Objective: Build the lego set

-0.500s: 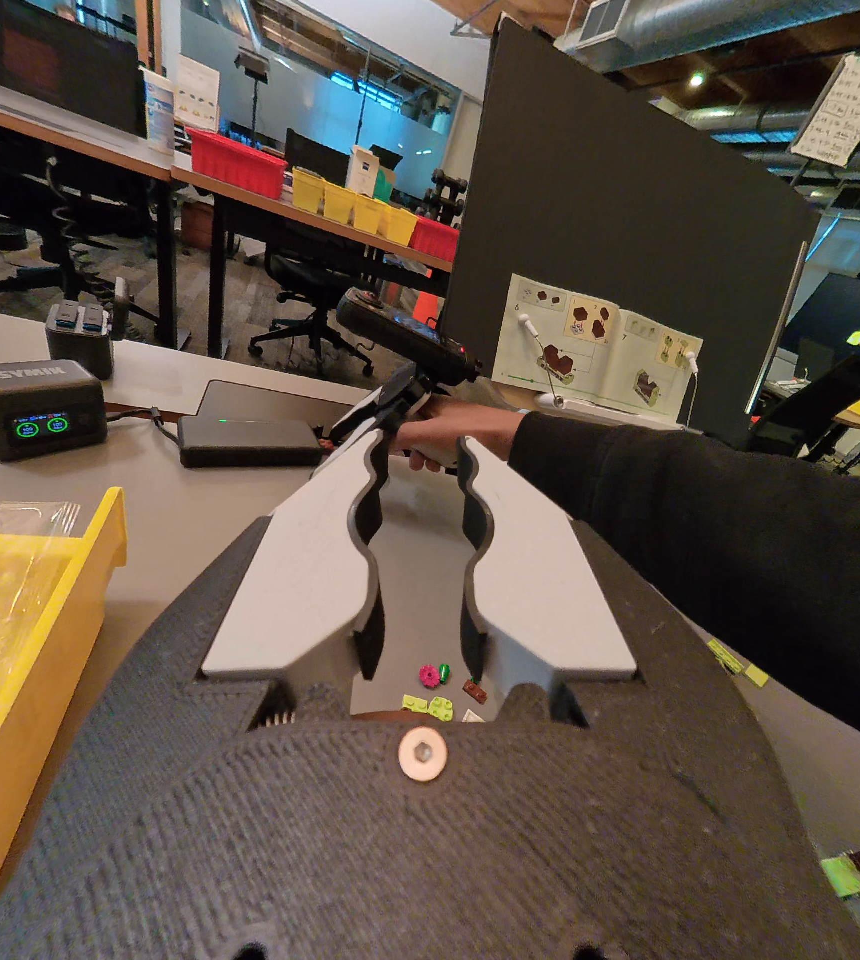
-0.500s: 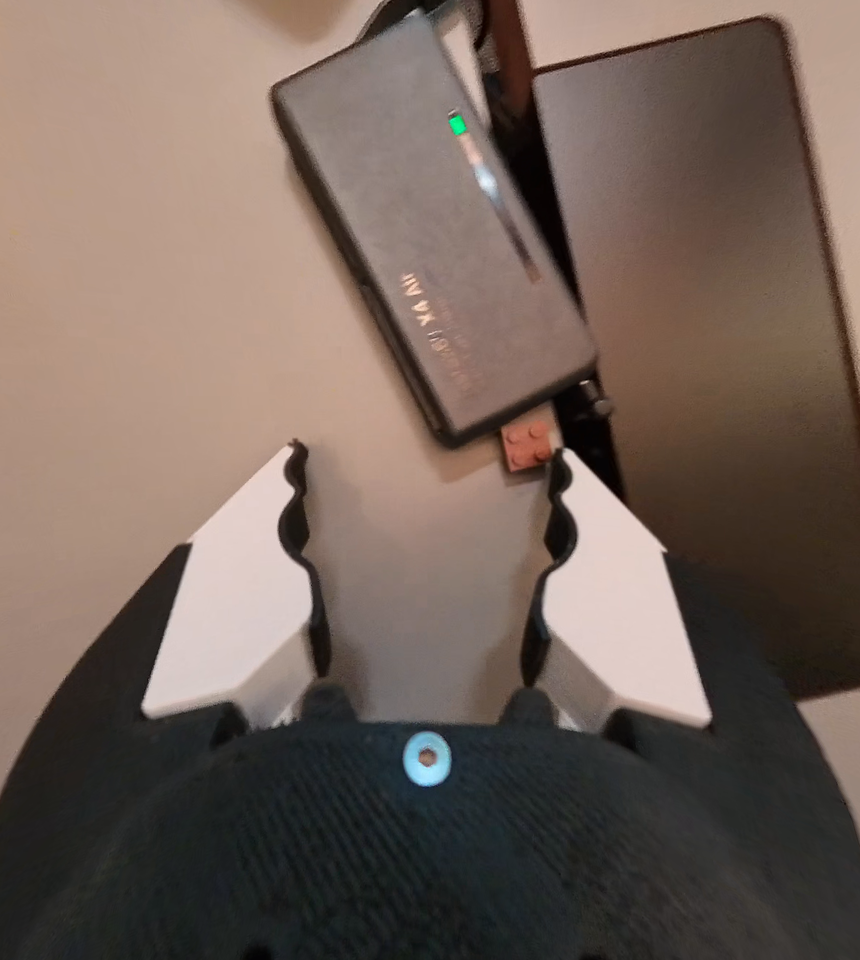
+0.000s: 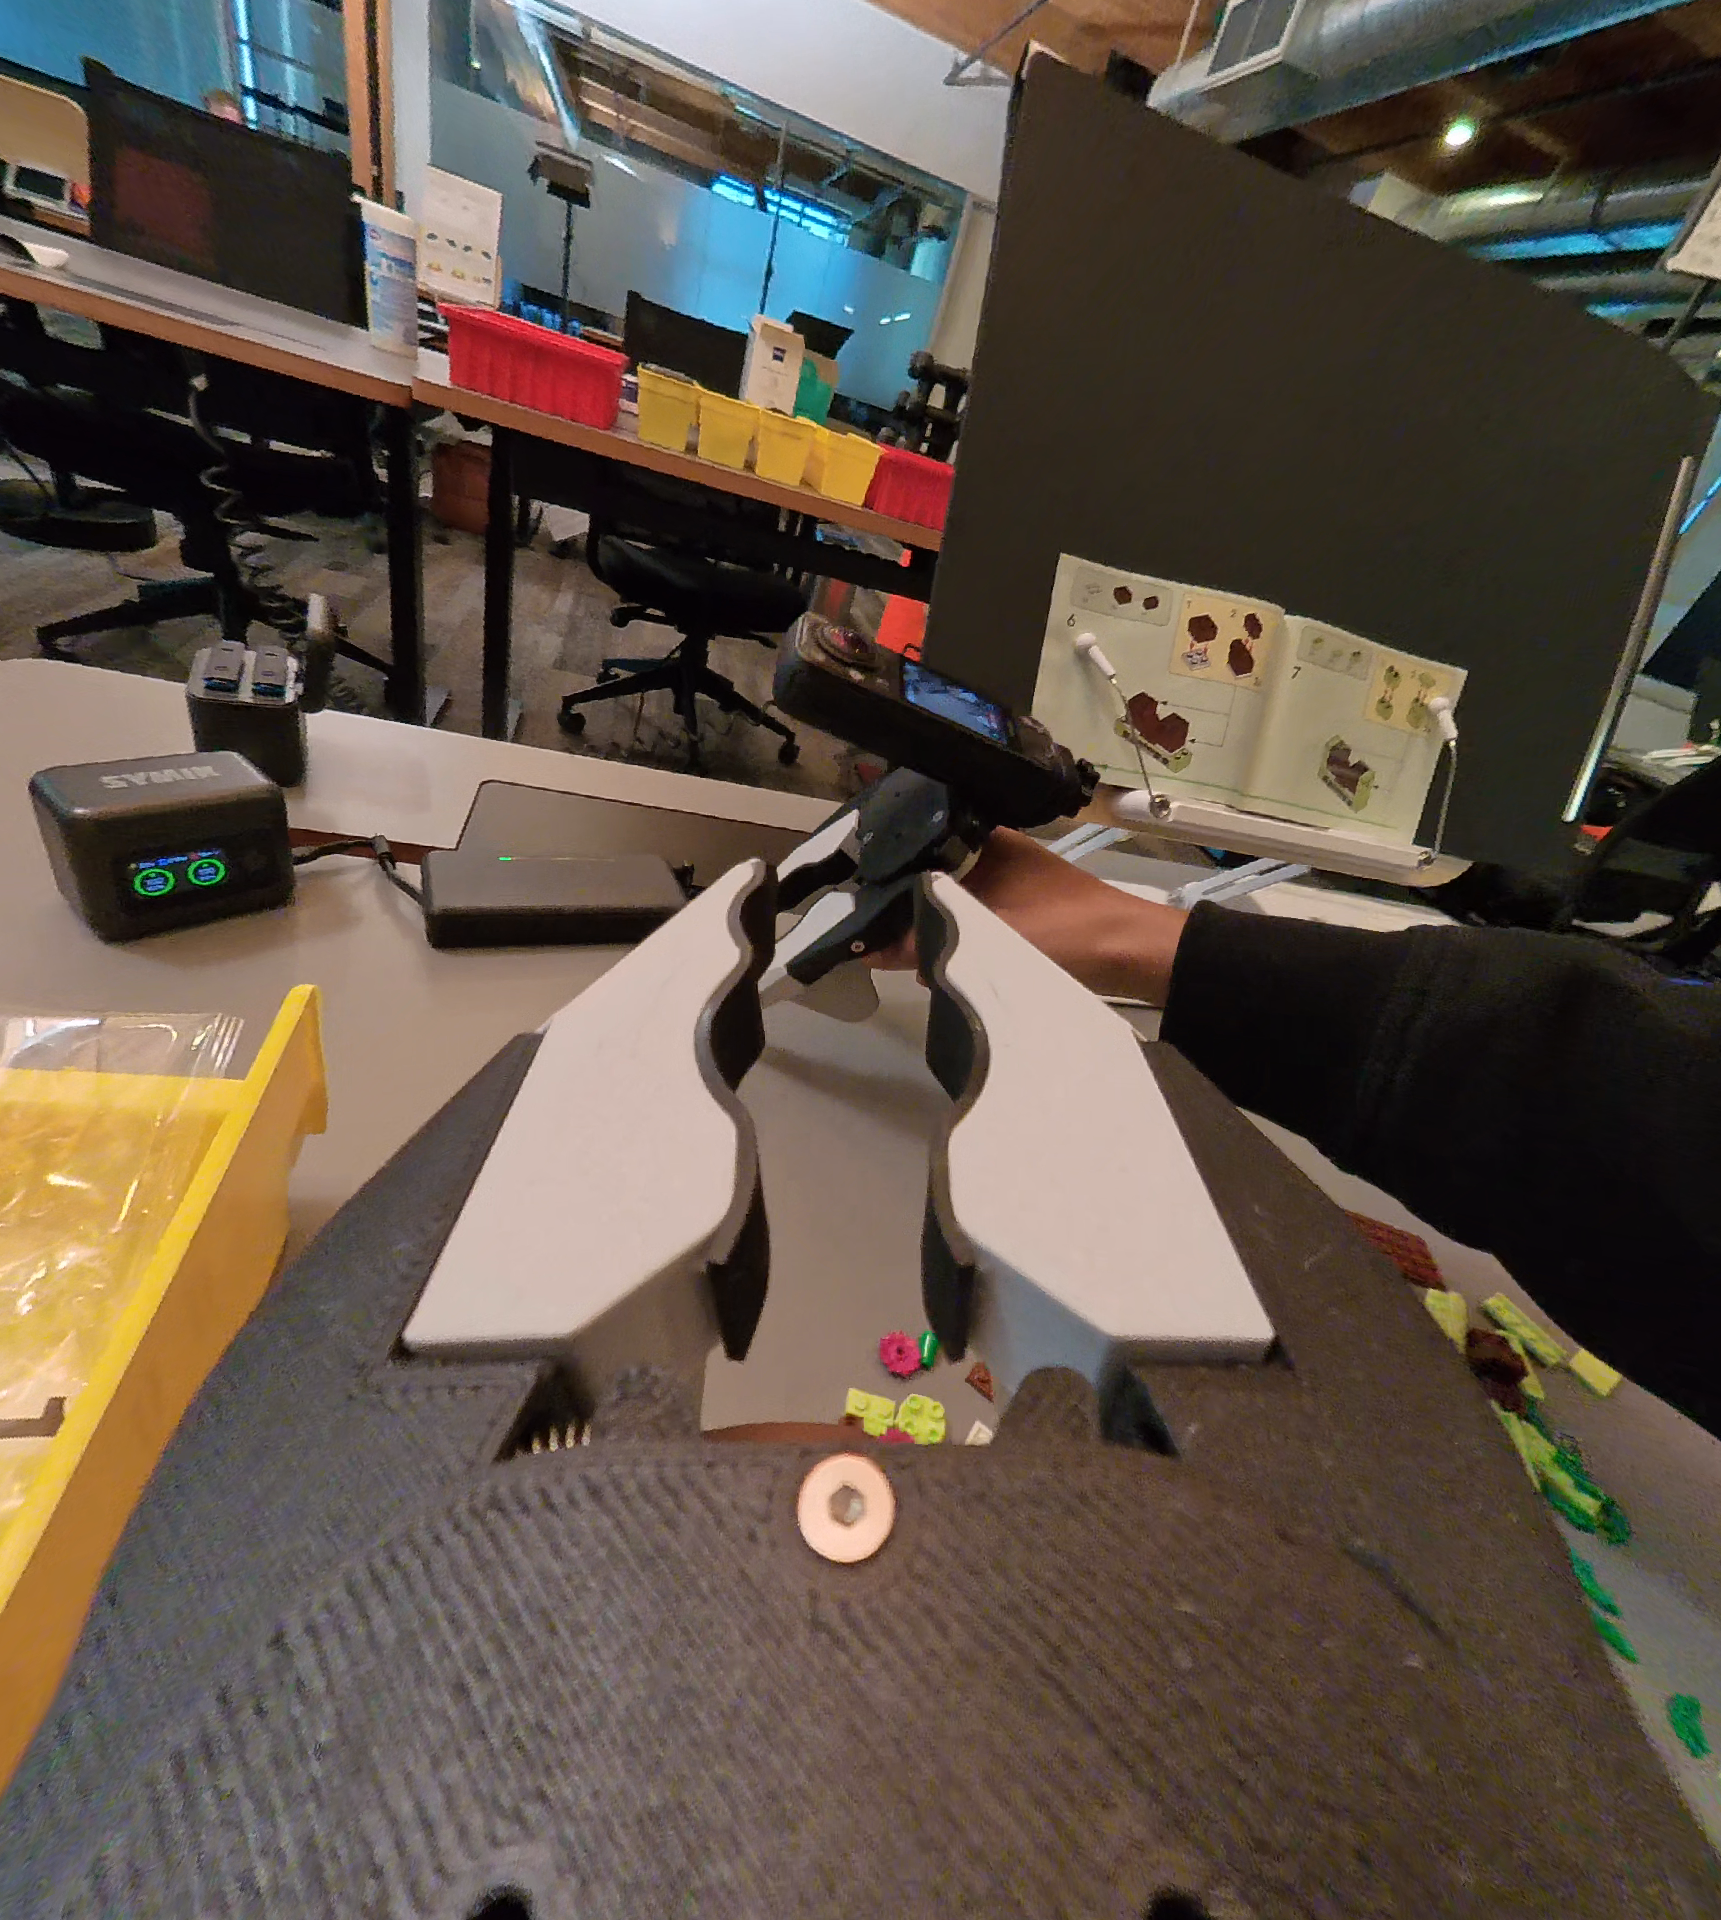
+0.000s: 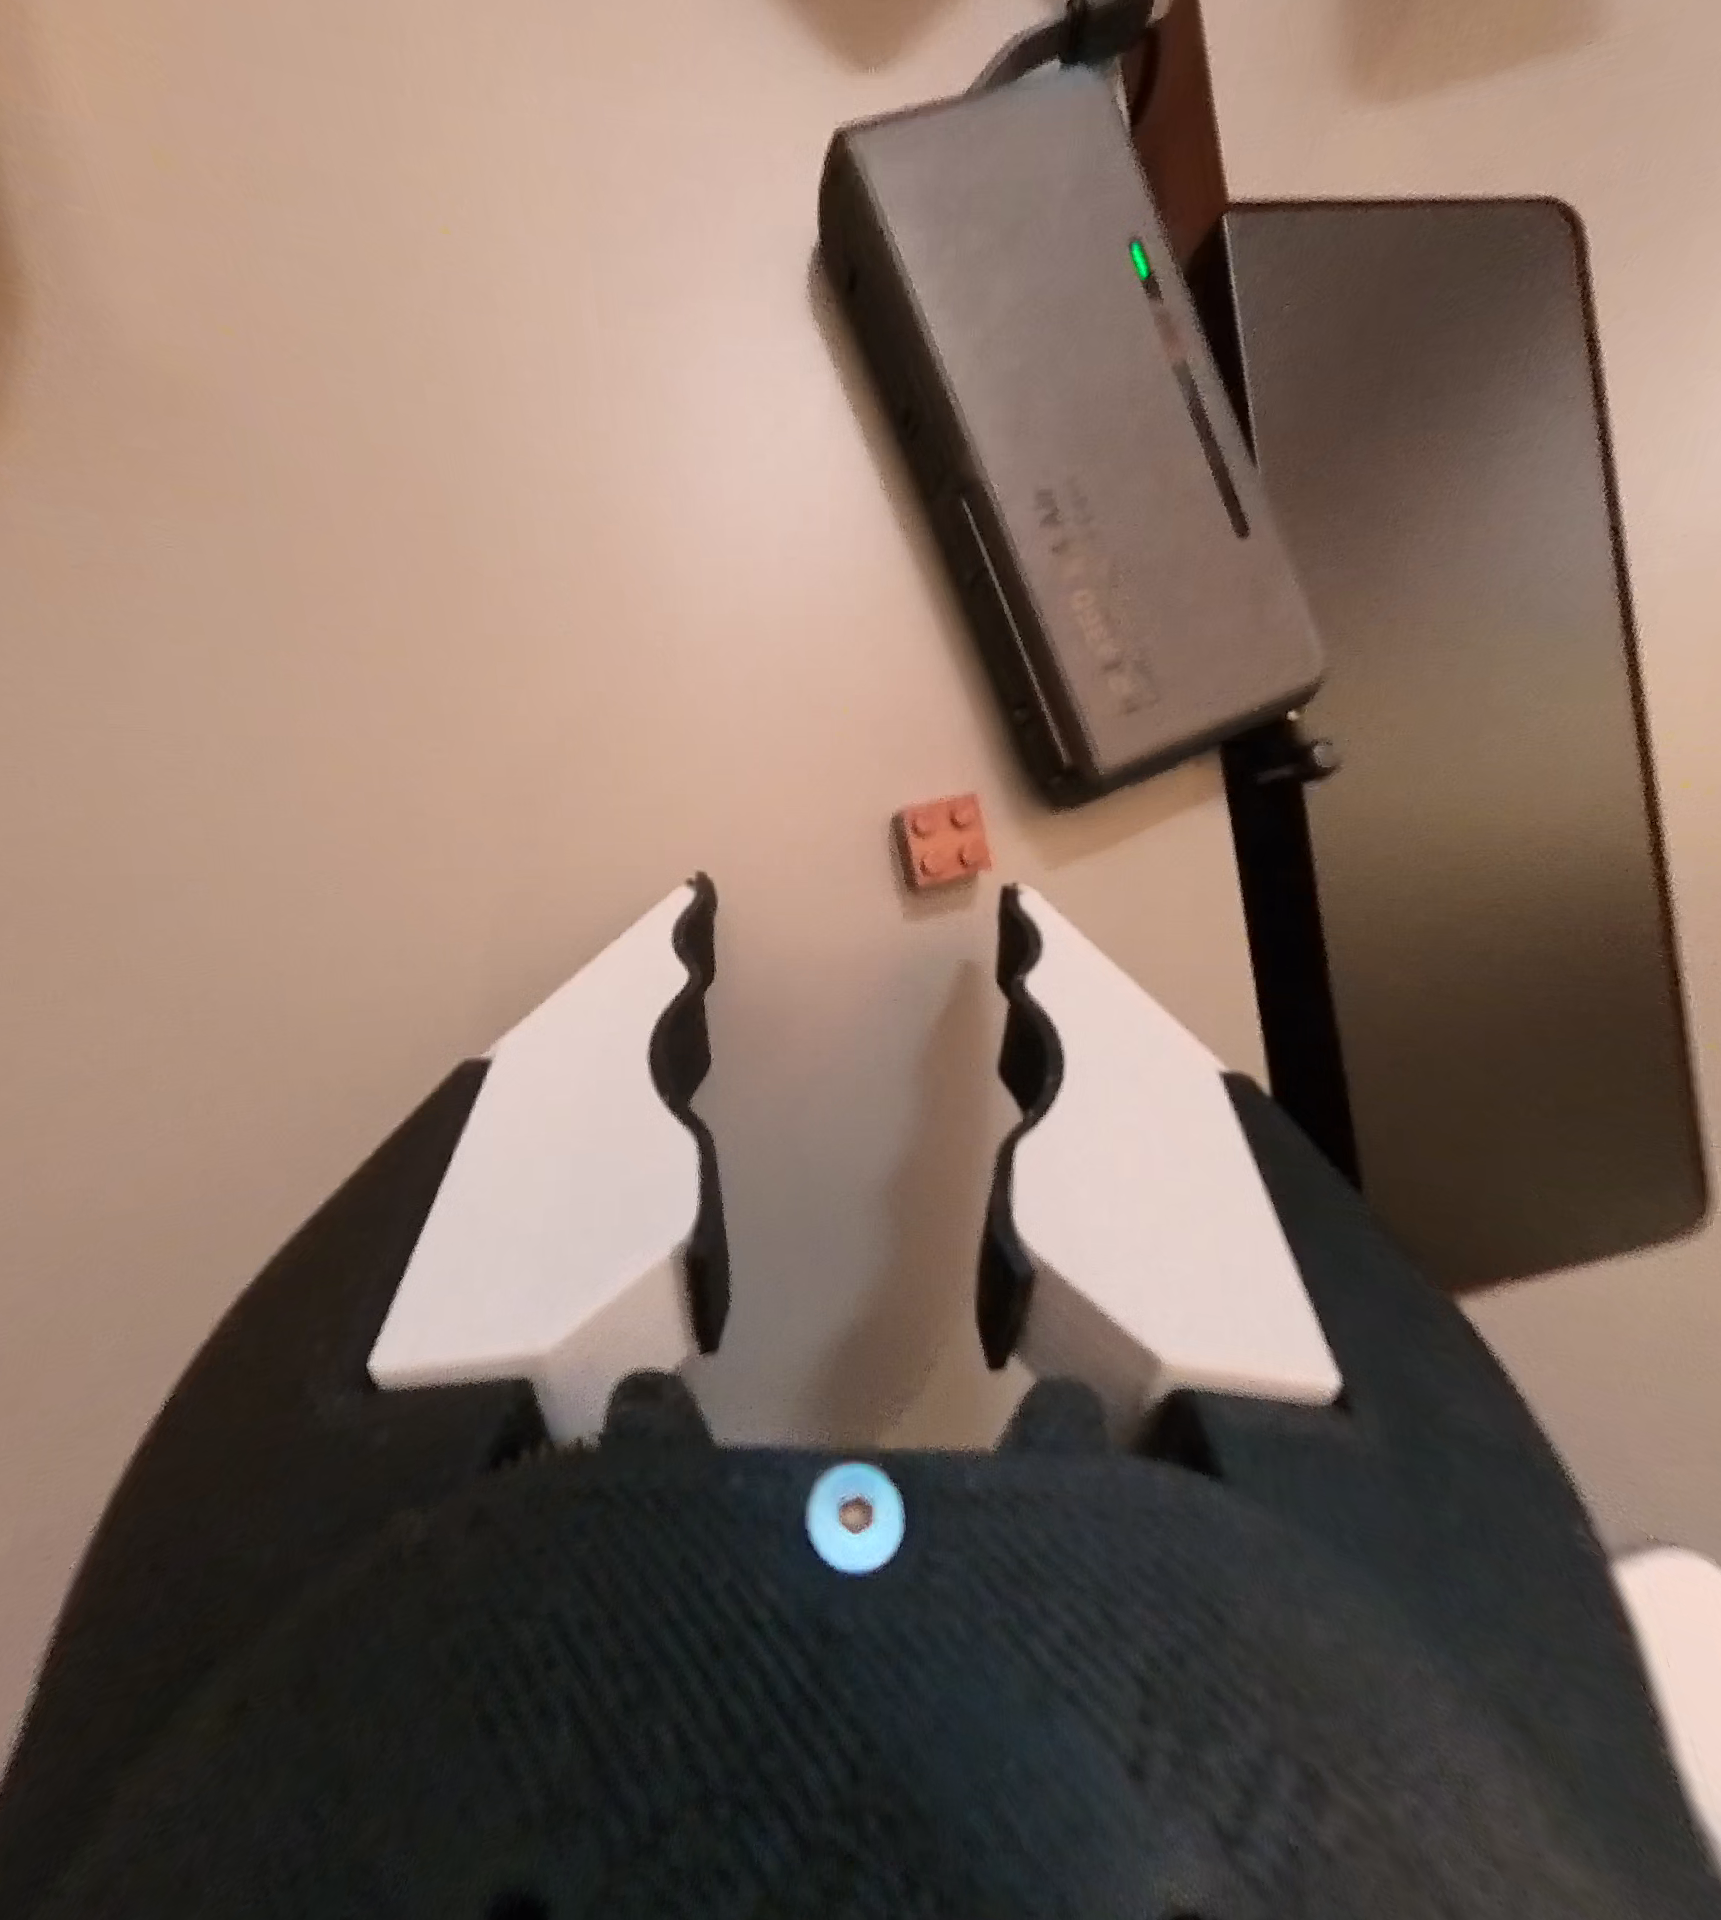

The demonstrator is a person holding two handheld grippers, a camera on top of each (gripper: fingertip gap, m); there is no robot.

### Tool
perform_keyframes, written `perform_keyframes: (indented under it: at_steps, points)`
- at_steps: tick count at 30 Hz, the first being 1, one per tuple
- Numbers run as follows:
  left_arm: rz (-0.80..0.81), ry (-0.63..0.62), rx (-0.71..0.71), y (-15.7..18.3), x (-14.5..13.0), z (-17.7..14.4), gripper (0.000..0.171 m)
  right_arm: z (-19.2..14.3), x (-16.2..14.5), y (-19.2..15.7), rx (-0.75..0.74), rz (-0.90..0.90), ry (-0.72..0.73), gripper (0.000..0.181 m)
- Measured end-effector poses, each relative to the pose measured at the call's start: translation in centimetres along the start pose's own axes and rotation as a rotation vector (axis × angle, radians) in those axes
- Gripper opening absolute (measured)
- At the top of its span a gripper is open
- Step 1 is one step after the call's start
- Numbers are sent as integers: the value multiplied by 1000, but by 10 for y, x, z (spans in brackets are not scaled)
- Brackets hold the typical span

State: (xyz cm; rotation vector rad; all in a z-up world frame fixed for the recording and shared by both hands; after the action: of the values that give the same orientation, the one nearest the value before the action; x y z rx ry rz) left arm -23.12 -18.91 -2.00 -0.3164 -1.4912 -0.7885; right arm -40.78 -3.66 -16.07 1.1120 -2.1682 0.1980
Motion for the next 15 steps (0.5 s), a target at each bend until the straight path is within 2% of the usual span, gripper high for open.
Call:
perform_keyframes:
  at_steps: [5, 8, 10, 13, 15]
  points:
    - [191, -64, 132, -2, -6, 2, 17, 14, 3, 6, 100, 29, 20, 55]
    - [231, -89, 134, 2, -11, 6, 17, 15, 2, 7, 118, 41, 20, 16]
    - [210, -92, 122, 2, -12, 7, 18, 10, 1, 3, 126, 43, 35, 14]
    - [177, -76, 114, -1, -10, 6, 18, -17, -2, -17, 170, 65, 108, 14]
    - [169, -70, 109, -1, -10, 5, 19, -52, -5, -38, 220, 103, 197, 14]
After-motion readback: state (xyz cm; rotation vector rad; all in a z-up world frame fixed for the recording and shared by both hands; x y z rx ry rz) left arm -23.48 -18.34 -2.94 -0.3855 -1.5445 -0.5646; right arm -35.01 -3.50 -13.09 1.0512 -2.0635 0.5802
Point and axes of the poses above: each gripper's, where its closed fingertips meet, z out along the fingers, x out of its top, y = z × x across the jaws, the point moved 5 cm from there along -z, back along the fingers, and after that the axes turned 7 degrees about y, right-handed, at the moved point
